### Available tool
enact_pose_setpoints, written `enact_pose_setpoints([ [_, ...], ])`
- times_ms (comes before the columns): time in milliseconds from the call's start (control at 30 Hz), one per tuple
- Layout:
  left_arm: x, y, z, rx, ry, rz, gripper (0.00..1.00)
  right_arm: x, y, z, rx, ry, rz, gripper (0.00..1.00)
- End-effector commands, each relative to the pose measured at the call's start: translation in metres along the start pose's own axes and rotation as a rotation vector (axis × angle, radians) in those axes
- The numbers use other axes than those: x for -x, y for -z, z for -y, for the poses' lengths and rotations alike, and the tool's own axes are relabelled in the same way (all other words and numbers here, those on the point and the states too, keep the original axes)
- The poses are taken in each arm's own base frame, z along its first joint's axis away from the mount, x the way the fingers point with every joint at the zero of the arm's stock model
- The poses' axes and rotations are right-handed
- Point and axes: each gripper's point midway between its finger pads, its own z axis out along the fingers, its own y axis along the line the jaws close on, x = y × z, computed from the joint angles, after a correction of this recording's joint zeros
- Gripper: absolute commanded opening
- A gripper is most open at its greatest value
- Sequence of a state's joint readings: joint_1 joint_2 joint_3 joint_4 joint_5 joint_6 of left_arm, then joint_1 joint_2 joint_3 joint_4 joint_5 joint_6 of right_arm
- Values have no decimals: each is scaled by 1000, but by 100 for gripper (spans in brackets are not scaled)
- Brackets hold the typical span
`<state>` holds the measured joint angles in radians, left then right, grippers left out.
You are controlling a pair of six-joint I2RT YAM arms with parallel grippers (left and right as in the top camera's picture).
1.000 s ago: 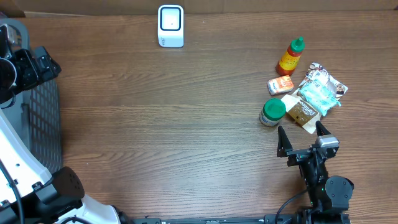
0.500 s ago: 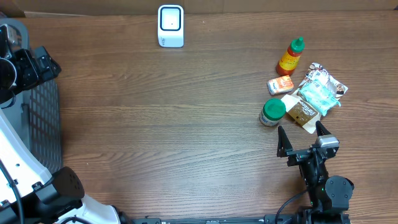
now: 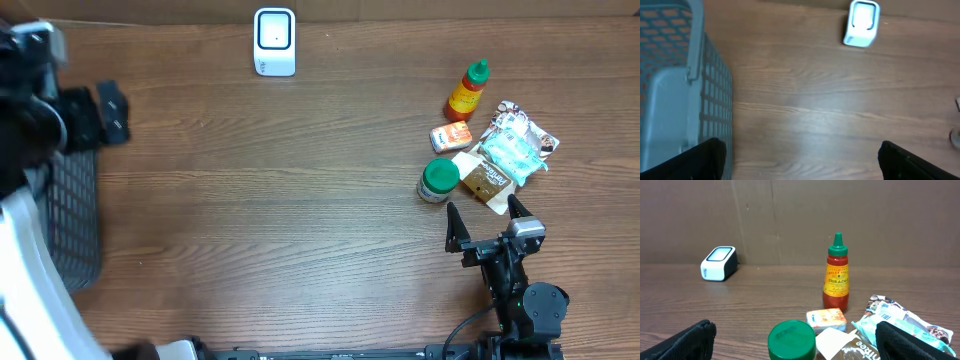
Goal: Scan the item barcode
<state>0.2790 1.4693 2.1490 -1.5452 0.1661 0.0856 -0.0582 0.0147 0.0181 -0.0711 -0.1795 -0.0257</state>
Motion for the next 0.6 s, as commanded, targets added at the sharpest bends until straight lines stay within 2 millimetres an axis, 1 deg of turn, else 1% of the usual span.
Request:
enact_pose_setpoints([
  [0, -28, 9, 10, 28, -83, 17, 100, -1, 0, 0, 1, -2, 7, 100],
  [133, -37, 3, 24, -35, -103, 142, 99, -1, 0, 0, 2, -1, 8, 100],
  [300, -48, -10, 37, -93, -177, 365, 100, -1, 0, 0, 1, -2, 7, 100],
  [333, -54, -15, 41, -96, -220, 448, 99, -1, 0, 0, 2, -1, 8, 100],
  [433, -68, -23, 47, -90, -303, 583, 100, -1, 0, 0, 2, -1, 8, 100],
  [567, -97, -35, 47, -74, -335, 729, 100, -1, 0, 0, 1, -2, 7, 100],
])
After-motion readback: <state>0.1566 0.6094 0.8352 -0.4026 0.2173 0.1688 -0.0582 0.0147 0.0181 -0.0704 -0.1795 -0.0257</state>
